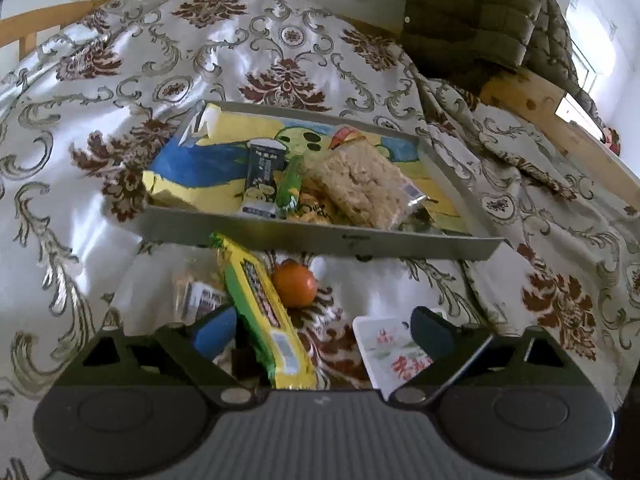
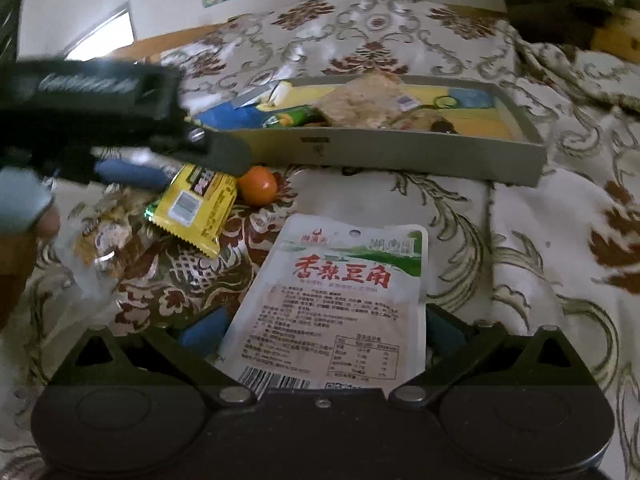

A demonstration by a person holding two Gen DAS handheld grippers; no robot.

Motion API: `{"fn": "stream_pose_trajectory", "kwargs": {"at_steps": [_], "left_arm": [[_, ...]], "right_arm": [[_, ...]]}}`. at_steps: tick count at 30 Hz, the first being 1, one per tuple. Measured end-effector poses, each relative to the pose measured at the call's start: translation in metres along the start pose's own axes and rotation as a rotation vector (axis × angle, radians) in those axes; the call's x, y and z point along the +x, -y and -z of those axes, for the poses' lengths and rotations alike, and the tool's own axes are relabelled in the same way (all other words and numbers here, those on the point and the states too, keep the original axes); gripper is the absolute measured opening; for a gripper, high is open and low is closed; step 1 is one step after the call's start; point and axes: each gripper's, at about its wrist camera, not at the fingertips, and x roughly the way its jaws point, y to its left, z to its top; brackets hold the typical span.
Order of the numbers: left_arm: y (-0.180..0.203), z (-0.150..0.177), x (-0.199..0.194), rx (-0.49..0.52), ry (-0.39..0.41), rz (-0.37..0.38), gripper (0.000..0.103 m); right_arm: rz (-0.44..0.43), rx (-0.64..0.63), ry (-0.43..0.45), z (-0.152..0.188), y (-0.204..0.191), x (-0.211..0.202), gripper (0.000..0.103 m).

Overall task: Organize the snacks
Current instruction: 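Lower the left tool to the yellow wafer bar while the right tool lowers to the white packet, then grasp the yellow wafer bar with the left tool while the right tool grasps the white red-text packet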

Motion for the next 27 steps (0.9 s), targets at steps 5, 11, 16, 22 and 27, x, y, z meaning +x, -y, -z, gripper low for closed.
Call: {"fn": "stream_pose_trajectory", "kwargs": {"at_steps": [5,11,16,22,27], "left_arm": [[0.001,-0.002,0.012,-0.012,-0.022,-0.03,0.076],[-0.005,0.003,0.016,-0.041,0.001,-0.023,0.073],[0.004,-0.001,0.029,-0.046,0.003,-0.046,0.094],[0.035,0.005,0.054,0.173,-0.059,-0.224,0.085],[0.041,0.012,0.056,0.263,-0.049,-0.276,0.076]], "right_arm": [[0.011,-0.016,0.003,-0.001,0.004,0.001,0.1],[0.037,-0.008,0.01,-0.002,0.008,-0.001,0.1],[0.058,0.0,0.018,-0.003,0.013,-0.001,0.1],[0.059,-0.011,0.023,-0.002,0.013,-0.002,0.1],[0.066,-0.025,0.024,-0.001,0.011,-0.003,0.1]]}}
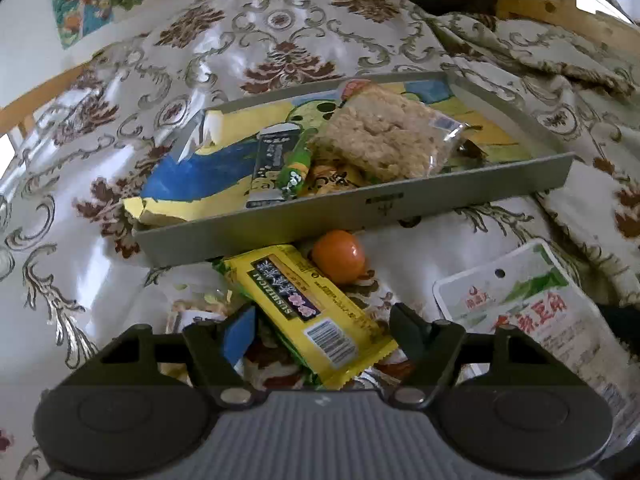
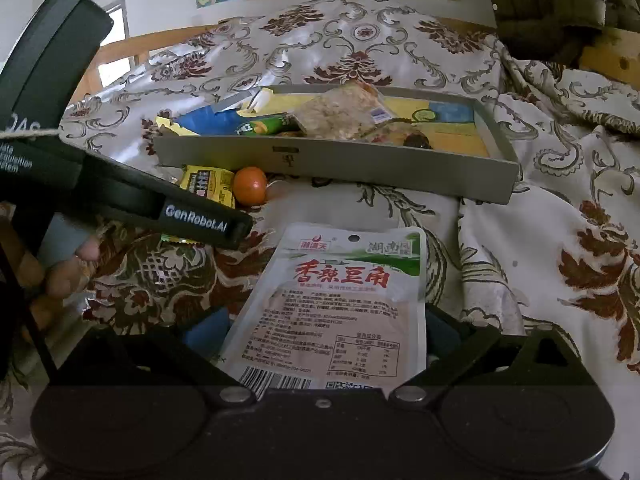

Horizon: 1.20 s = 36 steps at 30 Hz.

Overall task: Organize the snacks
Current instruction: 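Grasp the yellow wafer bar with the left tool while the right tool grasps the white red-text packet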

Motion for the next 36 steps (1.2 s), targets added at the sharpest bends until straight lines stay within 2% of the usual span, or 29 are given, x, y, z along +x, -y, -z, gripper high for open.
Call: {"fn": "stream_pose_trajectory", "kwargs": {"at_steps": [6,9,13,16,19,22,26,30,36], "left_arm": [[-0.003,0.004,-0.008,0.004,0.015,0.014,0.068],[-0.007,0.01,-0.017,0.016,0.013,0.06,0.067],[-0.01,0.021,-0.029,0.016,-0.019,0.156,0.066],[-0.013,0.022,-0.031,0.023,-0.031,0.187,0.067],[-0.012,0.015,-0.025,0.002,-0.051,0.184,0.071],[-0.01,0.007,-0.015,-0.025,-0.067,0.18,0.076],[-0.004,0.005,-0.009,-0.012,-0.074,0.147,0.077],[-0.008,0.006,-0.012,-0.028,-0.071,0.15,0.069],[-0.014,0.013,-0.026,-0.048,-0.084,0.183,0.064]], "right_arm": [[0.005,-0.009,-0.009,0.0,-0.002,-0.001,0.1],[0.015,-0.027,-0.035,-0.002,-0.004,-0.004,0.1],[0.02,-0.043,-0.059,-0.003,-0.004,-0.008,0.099],[0.016,-0.076,-0.066,-0.001,-0.005,-0.005,0.101],[0.018,-0.138,-0.059,0.004,-0.006,0.002,0.102],[0.012,-0.131,-0.05,0.003,-0.004,0.004,0.102],[0.003,-0.122,-0.049,0.003,-0.002,0.007,0.102],[0.012,-0.119,-0.05,0.002,-0.002,0.006,0.1],[0.035,-0.146,-0.055,0.0,-0.008,0.001,0.097]]}}
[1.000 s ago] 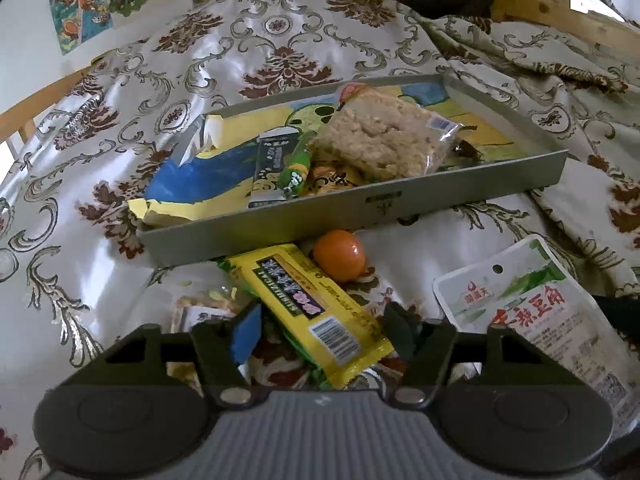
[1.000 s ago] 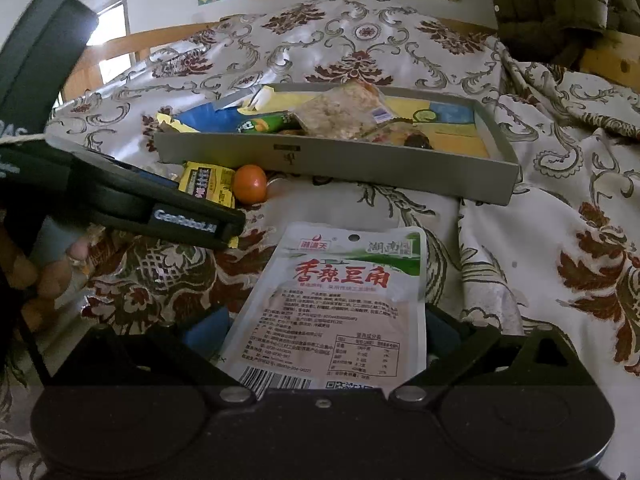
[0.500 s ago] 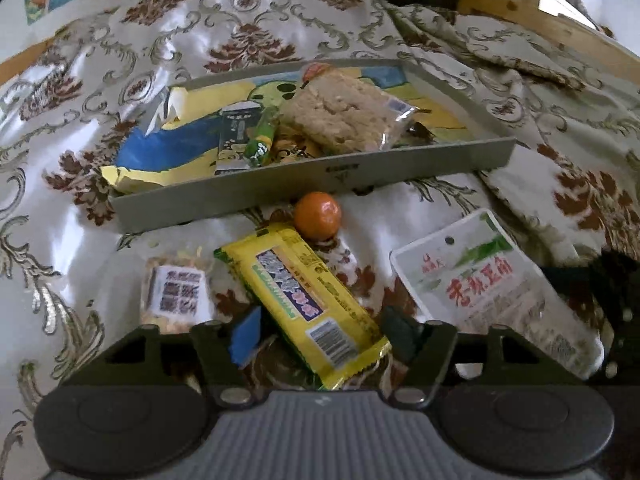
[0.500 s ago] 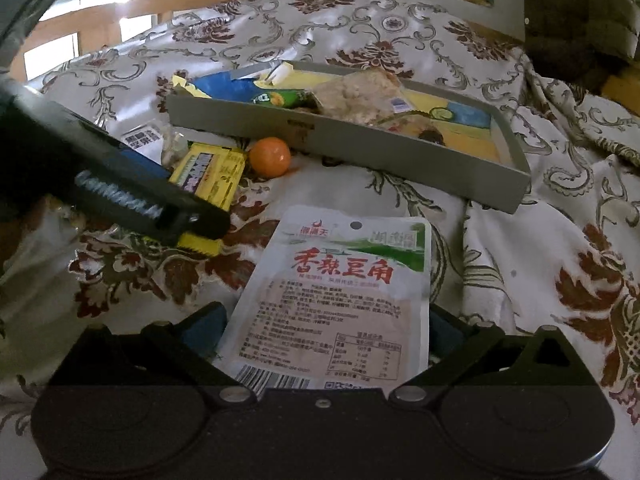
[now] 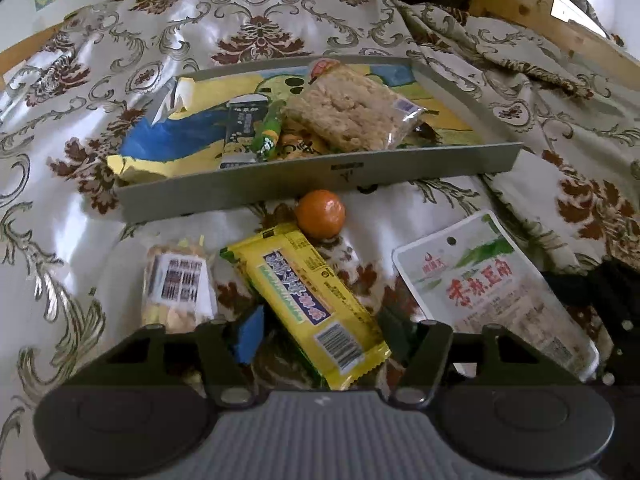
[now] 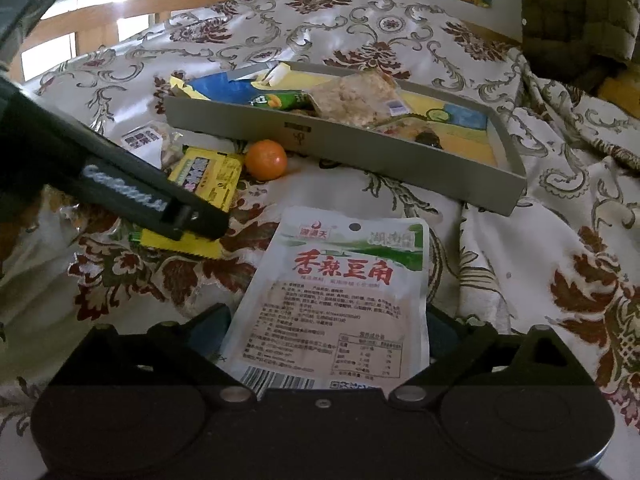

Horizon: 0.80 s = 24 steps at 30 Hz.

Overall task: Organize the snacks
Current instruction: 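Grasp the yellow wafer bar with the left tool while the right tool grasps the white red-text packet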

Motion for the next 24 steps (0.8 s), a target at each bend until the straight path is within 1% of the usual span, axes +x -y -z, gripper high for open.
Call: {"fn": "stream_pose_trajectory", "kwargs": {"at_steps": [2,4,6,9,11,15,19,21,23,24], "left_arm": [[0.0,0.005,-0.007,0.004,0.004,0.006,0.062],[0.0,0.009,-0.013,0.008,0.006,0.013,0.056],[-0.001,0.013,-0.018,0.01,0.003,0.024,0.055],[-0.003,0.018,-0.021,0.0,-0.007,0.039,0.055],[-0.007,0.018,-0.022,-0.022,-0.005,0.051,0.055],[-0.01,0.014,-0.018,-0.055,0.001,0.059,0.056],[-0.004,0.008,-0.008,-0.035,-0.014,0.041,0.058],[-0.002,0.004,-0.004,-0.036,-0.018,0.038,0.06],[-0.003,0.0,0.001,-0.049,-0.022,0.038,0.06],[-0.003,-0.002,0.003,-0.051,-0.025,0.036,0.06]], "right_arm": [[0.006,-0.008,0.005,0.0,-0.001,-0.003,0.097],[0.021,-0.026,0.026,0.0,-0.004,-0.009,0.093],[0.036,-0.051,0.049,0.0,-0.006,-0.016,0.087],[0.044,-0.062,0.052,0.001,-0.007,-0.022,0.086],[0.031,-0.028,0.046,0.002,-0.003,-0.023,0.084],[-0.01,0.044,0.058,0.0,0.007,-0.028,0.078],[-0.067,0.115,0.053,-0.002,0.016,-0.027,0.076],[-0.115,0.151,0.052,-0.004,0.02,-0.03,0.074],[-0.192,0.196,0.048,-0.006,0.024,-0.034,0.073],[-0.212,0.21,0.046,-0.006,0.025,-0.037,0.073]]}}
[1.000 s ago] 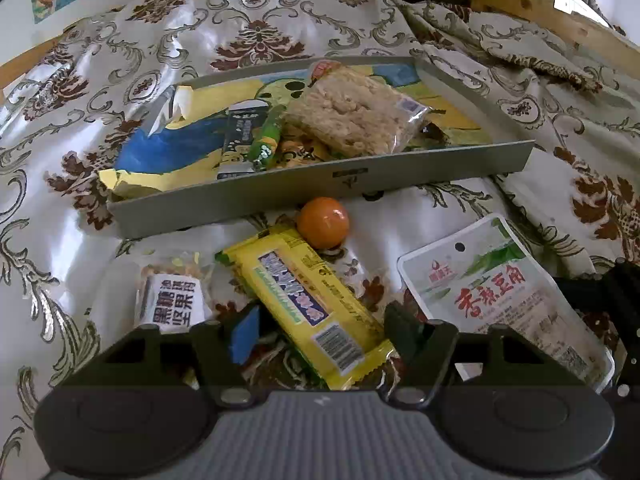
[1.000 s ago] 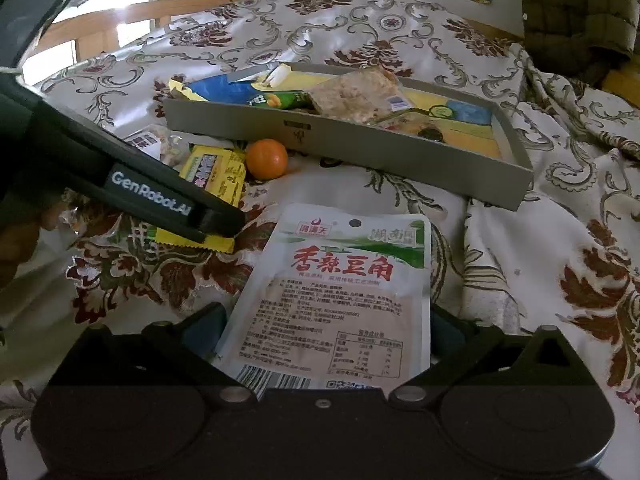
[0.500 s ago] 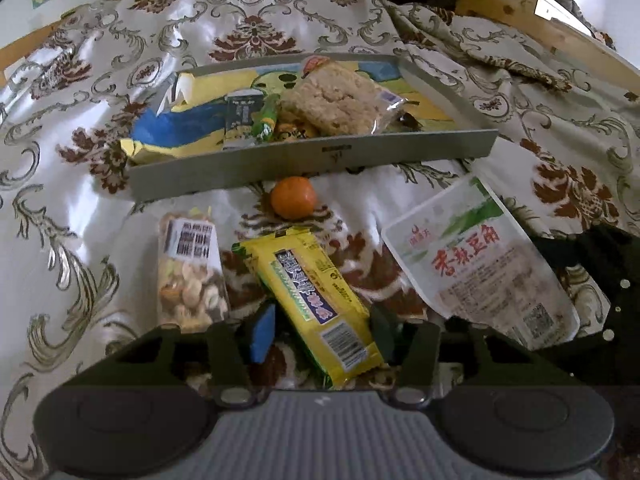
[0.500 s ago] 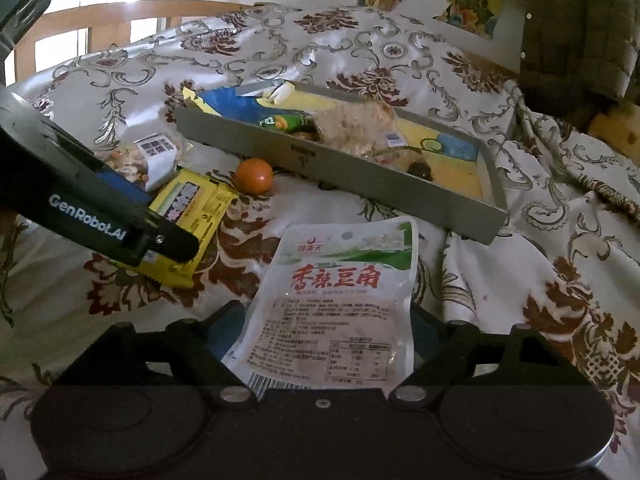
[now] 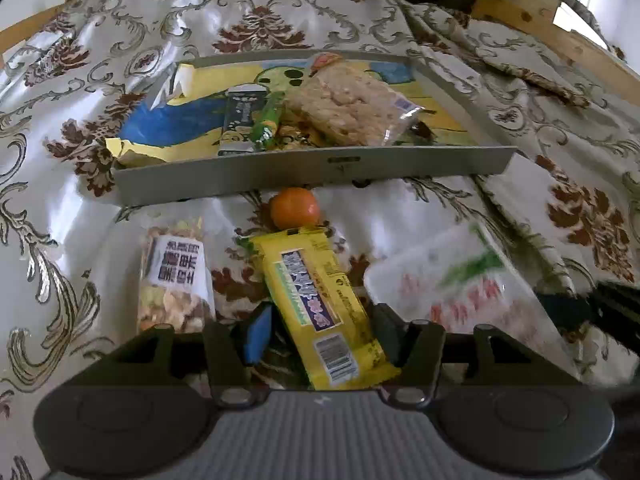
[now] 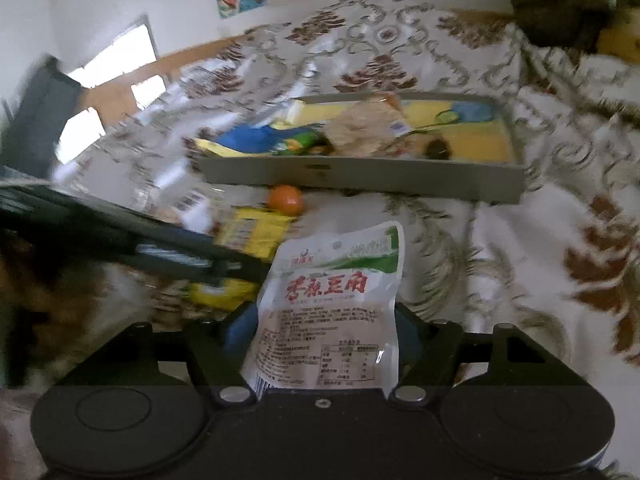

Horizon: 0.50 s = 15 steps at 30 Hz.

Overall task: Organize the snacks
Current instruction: 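Grasp the yellow wafer bar with the left tool while the right tool grasps the white red-text packet, then lift the yellow wafer bar and white packet toward the tray with both tools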

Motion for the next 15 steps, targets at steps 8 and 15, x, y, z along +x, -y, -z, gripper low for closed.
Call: {"fn": "stream_pose_trajectory", "kwargs": {"at_steps": [8,15], "left_arm": [[-0.004,-0.002,0.002,0.048,-0.013,0.021,0.054],[-0.009,-0.01,0.004,0.047,-0.063,0.048,0.055]], "right_arm": [[-0.027,-0.026,-0.057,0.0,0.001,-0.001,0.081],[-0.014,-0.045,-0.088,0.002,-0.001,0.018,0.094]]}}
